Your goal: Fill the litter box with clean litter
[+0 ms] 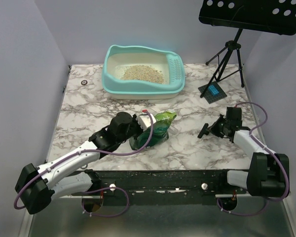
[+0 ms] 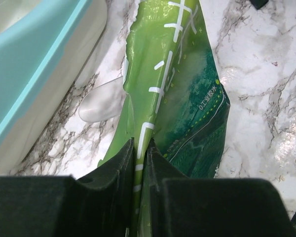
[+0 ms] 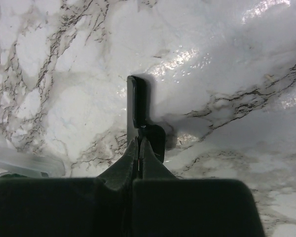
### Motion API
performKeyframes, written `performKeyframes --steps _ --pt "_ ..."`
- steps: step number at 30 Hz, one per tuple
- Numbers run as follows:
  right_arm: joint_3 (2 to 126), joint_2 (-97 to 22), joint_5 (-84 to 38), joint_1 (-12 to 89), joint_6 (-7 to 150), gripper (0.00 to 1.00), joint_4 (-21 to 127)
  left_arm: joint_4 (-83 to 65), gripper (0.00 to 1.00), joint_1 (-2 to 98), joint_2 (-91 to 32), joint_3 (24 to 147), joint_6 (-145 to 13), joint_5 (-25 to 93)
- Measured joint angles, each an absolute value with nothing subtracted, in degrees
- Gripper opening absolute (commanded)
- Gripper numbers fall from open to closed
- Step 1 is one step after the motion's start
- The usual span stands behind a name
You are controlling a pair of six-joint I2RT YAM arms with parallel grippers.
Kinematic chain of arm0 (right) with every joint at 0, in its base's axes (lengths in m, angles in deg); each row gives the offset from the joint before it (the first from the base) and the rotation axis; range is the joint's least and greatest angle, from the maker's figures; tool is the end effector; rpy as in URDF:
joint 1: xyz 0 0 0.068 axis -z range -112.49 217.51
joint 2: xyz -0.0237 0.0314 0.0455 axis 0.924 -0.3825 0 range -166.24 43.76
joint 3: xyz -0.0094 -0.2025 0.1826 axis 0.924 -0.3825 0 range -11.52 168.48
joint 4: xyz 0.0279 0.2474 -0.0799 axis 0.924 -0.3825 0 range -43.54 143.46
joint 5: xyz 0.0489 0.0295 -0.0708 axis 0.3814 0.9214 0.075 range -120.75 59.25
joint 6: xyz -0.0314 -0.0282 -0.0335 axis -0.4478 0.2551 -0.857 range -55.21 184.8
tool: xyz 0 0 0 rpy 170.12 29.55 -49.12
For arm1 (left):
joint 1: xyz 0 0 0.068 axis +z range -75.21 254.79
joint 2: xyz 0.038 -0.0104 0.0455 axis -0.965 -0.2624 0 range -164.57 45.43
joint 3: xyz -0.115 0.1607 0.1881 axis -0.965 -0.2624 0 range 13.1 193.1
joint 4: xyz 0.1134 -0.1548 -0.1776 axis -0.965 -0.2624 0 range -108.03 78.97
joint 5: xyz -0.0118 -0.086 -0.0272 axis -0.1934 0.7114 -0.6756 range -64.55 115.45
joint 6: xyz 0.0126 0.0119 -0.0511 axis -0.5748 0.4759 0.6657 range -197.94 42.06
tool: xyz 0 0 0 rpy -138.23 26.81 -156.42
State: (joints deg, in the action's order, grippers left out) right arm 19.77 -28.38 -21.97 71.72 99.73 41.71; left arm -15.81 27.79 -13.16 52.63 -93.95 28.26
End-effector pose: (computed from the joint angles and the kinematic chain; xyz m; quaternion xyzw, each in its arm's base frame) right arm 0.2297 -0.0113 0.1633 0.2932 0.8981 0.1546 0.2890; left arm 0.1582 -0.1722 0.2713 0.4492 0.7072 -0.1655 0.5203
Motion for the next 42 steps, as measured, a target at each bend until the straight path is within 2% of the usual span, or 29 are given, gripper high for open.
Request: performKeyframes --steps 6,12,18,26,32,42 --pt "19.48 -22.44 -22.0 71.72 98.18 0.0 39.77 -15.85 0.33 27.79 -10.86 52.98 -93.97 27.43" --pt "23.37 -13.32 -21.32 71.72 94.64 0.0 34.96 -19.39 0.36 27.79 -8.9 59.14 -92.66 27.87" --pt "30.87 -5.41 -12.55 70.39 91.34 0.0 34.09 -24.03 0.36 27.79 -8.92 68.47 -87.92 28.9" --pt "42.35 -3.88 -0.38 55.13 86.73 0.0 33.17 -27.39 0.32 27.79 -13.79 76.76 -77.25 31.15" --pt "47.87 -2.41 6.83 53.34 85.75 0.0 33.3 -25.97 0.33 27.79 -14.78 77.19 -66.83 36.22" --pt "48.99 -3.35 12.69 47.9 87.25 0.0 34.5 -12.81 0.33 27.79 -12.15 75.77 -50.65 44.37"
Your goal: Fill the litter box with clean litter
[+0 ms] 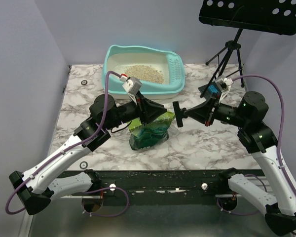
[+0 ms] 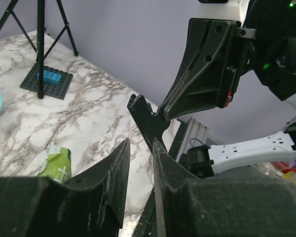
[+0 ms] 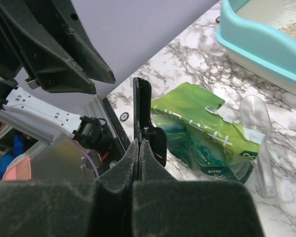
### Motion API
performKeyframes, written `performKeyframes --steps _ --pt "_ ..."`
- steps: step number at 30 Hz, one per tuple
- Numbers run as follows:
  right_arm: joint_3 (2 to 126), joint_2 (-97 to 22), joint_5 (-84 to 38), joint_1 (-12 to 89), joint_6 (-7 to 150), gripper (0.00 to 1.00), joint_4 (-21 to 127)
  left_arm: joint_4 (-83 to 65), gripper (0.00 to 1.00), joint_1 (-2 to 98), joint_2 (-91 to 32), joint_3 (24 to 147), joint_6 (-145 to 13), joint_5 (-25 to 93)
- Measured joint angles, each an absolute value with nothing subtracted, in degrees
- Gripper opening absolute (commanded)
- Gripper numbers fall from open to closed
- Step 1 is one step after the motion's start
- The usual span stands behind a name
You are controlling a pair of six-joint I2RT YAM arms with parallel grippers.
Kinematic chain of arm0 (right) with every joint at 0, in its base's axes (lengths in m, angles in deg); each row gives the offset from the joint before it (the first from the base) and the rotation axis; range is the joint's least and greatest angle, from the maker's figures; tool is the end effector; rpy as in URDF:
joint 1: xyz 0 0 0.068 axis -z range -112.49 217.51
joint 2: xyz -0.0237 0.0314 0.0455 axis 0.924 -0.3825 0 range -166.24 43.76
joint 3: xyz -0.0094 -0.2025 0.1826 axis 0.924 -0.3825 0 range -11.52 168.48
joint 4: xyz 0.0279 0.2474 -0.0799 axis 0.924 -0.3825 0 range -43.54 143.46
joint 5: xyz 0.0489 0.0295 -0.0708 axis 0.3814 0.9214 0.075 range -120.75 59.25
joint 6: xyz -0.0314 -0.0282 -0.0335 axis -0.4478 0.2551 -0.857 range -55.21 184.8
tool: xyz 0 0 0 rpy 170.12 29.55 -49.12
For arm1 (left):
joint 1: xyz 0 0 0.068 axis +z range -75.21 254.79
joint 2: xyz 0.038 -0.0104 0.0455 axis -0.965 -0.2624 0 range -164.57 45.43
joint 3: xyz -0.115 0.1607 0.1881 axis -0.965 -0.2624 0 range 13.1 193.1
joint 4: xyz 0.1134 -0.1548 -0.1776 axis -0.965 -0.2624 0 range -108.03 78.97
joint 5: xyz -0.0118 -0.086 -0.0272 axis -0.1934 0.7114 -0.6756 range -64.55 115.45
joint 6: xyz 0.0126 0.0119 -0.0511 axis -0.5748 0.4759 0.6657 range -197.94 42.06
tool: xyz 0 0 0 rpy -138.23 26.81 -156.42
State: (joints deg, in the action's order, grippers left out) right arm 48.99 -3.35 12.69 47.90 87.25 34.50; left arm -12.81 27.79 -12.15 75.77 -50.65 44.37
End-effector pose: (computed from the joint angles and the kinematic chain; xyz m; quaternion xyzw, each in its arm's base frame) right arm 0.1463 0.0782 0.4125 -0.2316 0.6940 0.4798 0.4843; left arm 0.1448 -0.1722 0.4241 0.2336 0.6466 -0.5231 0.5037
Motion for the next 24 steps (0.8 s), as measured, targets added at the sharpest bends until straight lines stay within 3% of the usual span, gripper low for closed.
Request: performKeyframes --steps 19,24 --pt "51.22 -6.37 13.06 40.05 87.76 0.0 38.48 -5.93 0.33 28.2 -13.64 73.87 -41.12 47.37" --pt "51.22 -6.96 13.04 38.83 88.19 0.0 39.53 -5.84 0.26 28.44 -13.68 73.87 -41.21 47.61"
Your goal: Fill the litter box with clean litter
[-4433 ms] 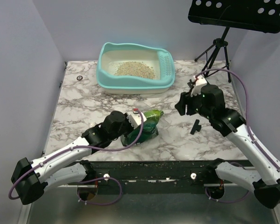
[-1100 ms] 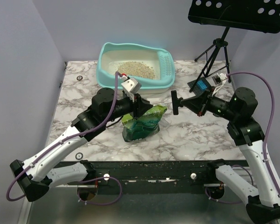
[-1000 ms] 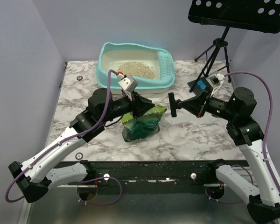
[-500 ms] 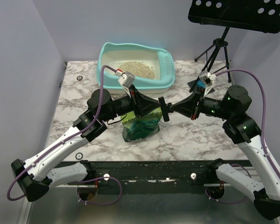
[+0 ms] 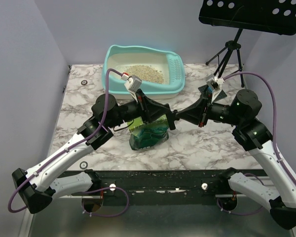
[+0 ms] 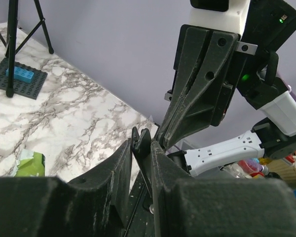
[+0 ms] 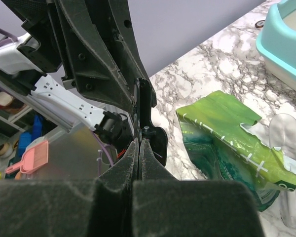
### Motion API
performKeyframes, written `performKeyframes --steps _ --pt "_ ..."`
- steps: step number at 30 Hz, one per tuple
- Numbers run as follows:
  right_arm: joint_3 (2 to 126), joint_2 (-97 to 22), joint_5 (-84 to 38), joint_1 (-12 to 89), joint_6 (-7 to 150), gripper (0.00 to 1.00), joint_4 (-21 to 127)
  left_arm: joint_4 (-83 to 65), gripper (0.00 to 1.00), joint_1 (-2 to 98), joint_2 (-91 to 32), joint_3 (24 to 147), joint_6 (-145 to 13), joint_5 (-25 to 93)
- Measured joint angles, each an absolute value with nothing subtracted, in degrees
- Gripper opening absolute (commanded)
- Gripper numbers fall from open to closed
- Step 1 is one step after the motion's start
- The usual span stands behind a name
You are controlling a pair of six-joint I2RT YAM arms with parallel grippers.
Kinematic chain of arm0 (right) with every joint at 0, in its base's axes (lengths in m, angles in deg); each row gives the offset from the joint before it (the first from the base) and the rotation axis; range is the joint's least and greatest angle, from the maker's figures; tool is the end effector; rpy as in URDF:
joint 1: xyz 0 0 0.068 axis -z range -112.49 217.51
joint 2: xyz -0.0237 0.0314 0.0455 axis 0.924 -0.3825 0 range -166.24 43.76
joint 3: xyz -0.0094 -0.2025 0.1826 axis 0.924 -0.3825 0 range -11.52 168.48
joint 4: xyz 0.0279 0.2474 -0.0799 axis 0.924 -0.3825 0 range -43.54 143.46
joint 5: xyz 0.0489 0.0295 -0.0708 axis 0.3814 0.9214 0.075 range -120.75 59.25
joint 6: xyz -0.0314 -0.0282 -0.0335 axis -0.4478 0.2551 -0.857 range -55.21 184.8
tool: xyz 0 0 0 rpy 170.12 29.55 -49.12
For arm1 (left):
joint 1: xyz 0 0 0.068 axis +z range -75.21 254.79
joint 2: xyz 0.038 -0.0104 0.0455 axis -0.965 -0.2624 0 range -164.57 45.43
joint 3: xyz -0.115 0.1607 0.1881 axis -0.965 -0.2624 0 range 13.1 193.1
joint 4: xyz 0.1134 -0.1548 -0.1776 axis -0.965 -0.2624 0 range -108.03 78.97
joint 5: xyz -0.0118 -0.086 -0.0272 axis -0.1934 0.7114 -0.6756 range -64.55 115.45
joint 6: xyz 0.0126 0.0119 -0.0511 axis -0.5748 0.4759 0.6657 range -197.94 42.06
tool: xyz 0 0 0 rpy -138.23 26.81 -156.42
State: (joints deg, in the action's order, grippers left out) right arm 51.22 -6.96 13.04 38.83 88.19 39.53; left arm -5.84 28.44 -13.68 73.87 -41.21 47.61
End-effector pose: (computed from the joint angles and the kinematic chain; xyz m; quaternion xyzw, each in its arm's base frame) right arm 0.1456 0.1079 0.4244 -0.2898 0.6543 0.5240 0.4619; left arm 0.1517 -0.1785 0.4199 0.1979 0.6369 -0.5823 0.4650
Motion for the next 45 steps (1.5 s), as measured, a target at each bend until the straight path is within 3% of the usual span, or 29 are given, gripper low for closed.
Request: performKeyframes --steps 1,3,4,6,7,8,10,13,18,45 --pt "51.22 -7.11 13.04 38.61 88.32 0.0 39.75 -5.75 0.23 28.57 -13.73 73.85 -41.21 47.74" --pt "51.22 -7.35 13.02 38.28 88.41 0.0 40.12 -5.27 0.04 28.66 -13.73 73.81 -41.21 48.11" --pt "51.22 -7.48 13.0 38.19 88.46 0.0 40.25 -4.99 0.0 28.68 -13.73 73.78 -41.17 48.35" --pt "51.2 -7.64 12.87 38.17 88.37 0.0 40.36 -4.03 0.0 28.73 -13.62 73.63 -40.99 48.9" --pt "51.2 -7.75 12.87 38.15 88.32 0.06 40.47 -3.63 0.0 28.75 -13.46 73.41 -41.23 49.05" --pt "51.2 -7.75 12.87 38.08 88.3 0.21 40.49 -3.33 0.0 28.84 -13.22 73.08 -41.32 49.27" --pt "51.2 -7.79 12.8 37.82 88.13 0.35 40.27 -2.74 0.0 28.92 -12.72 72.41 -41.8 49.79" --pt "51.2 -7.86 12.56 37.56 86.9 0.45 39.53 -2.91 0.0 28.92 -12.07 71.71 -43.46 50.12" --pt "51.2 -7.11 12.03 37.49 84.19 0.54 36.53 -4.66 0.0 28.92 -10.95 71.66 -46.24 51.06" --pt "53.05 -11.0 20.97 33.19 78.12 0.58 34.3 -5.86 0.0 28.97 -9.73 71.03 -46.87 58.49"
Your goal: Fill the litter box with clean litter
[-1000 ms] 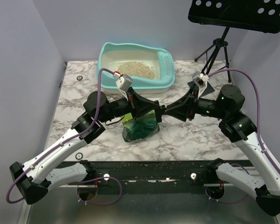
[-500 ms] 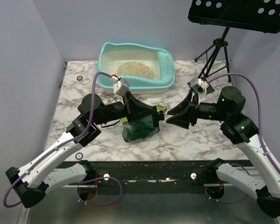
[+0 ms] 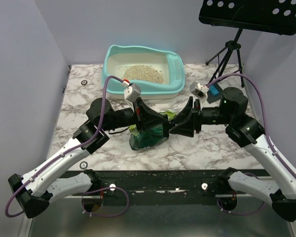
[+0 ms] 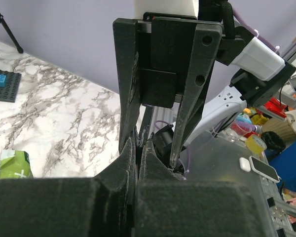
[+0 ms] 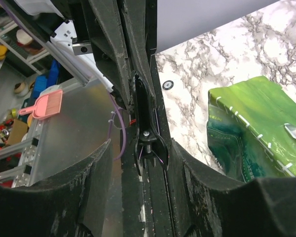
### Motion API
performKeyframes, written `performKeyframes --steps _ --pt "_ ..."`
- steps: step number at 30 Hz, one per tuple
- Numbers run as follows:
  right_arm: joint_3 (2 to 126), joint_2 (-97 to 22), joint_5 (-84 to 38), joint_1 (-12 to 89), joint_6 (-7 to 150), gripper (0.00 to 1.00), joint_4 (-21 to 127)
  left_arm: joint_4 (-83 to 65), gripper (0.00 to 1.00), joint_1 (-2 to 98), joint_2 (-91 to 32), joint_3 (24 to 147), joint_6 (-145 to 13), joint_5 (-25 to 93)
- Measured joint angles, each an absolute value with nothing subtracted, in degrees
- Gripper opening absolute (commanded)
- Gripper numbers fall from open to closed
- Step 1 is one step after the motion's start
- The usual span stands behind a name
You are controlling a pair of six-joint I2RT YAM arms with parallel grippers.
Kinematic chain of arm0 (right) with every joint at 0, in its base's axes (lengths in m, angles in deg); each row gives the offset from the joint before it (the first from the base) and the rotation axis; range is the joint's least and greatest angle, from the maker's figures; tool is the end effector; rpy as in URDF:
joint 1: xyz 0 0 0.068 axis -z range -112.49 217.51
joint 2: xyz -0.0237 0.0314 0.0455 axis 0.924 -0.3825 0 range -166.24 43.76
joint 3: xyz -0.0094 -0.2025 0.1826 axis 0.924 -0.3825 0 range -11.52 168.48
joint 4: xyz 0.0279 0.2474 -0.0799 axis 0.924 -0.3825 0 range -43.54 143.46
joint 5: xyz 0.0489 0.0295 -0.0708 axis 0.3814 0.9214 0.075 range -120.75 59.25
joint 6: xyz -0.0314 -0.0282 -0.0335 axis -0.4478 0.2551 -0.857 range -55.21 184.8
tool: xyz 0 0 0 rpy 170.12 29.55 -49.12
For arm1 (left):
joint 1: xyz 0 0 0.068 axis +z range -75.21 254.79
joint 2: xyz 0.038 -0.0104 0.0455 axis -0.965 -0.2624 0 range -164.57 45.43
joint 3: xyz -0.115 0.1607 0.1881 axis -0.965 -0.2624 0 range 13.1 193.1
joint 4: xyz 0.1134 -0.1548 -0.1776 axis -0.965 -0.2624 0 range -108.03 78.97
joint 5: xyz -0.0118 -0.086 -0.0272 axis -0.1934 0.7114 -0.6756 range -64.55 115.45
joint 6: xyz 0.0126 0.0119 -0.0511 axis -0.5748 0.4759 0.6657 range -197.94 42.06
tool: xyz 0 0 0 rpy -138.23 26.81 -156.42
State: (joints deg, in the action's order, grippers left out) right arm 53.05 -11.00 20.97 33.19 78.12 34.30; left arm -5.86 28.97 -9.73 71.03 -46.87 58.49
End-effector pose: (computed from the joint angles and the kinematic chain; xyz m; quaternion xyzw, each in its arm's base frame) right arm 0.1440 0.1323 0.4145 -0.4026 0.6231 0.5394 0.3984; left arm 0.1351 -0.1669 0.4164 0.2935 0.5966 -0.5959 0.4504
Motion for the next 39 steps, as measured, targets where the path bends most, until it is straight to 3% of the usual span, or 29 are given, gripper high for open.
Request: performKeyframes --steps 9,13,16,18,19,20,23,26,34,39 --pt "53.19 -12.1 19.93 31.79 76.72 0.55 34.3 -5.86 0.0 28.97 -9.88 71.03 -46.87 59.69" --pt "53.3 -12.1 19.77 31.75 76.46 0.39 34.35 -5.84 0.0 28.97 -9.88 71.03 -46.87 59.89" --pt "53.3 -12.1 19.66 31.64 76.28 0.22 34.37 -5.67 0.0 28.97 -9.88 71.03 -46.85 60.2" --pt "53.3 -12.07 19.68 31.61 76.02 0.03 34.46 -5.58 0.0 28.99 -9.88 71.03 -46.83 60.31" --pt "53.3 -12.05 19.77 31.61 75.78 0.0 34.46 -5.56 0.0 28.99 -9.88 71.03 -46.78 60.44" --pt "53.3 -12.05 19.79 31.61 75.67 0.0 34.48 -5.56 0.0 29.05 -9.88 71.03 -46.74 60.48" --pt "53.21 -11.62 19.97 31.61 75.52 0.0 34.5 -5.51 0.23 29.14 -9.86 71.03 -46.81 60.7" --pt "52.79 -10.83 19.86 31.57 75.65 0.0 34.61 -5.84 0.34 29.03 -9.75 71.14 -48.68 60.74" --pt "53.38 -11.11 13.91 31.35 75.19 0.0 32.97 -15.7 0.37 28.64 -7.15 71.58 -60.84 53.88" --pt "59.57 -14.15 7.66 31.46 71.39 0.0 30.06 -26.58 0.36 28.73 -5.81 71.4 -68.82 41.92"
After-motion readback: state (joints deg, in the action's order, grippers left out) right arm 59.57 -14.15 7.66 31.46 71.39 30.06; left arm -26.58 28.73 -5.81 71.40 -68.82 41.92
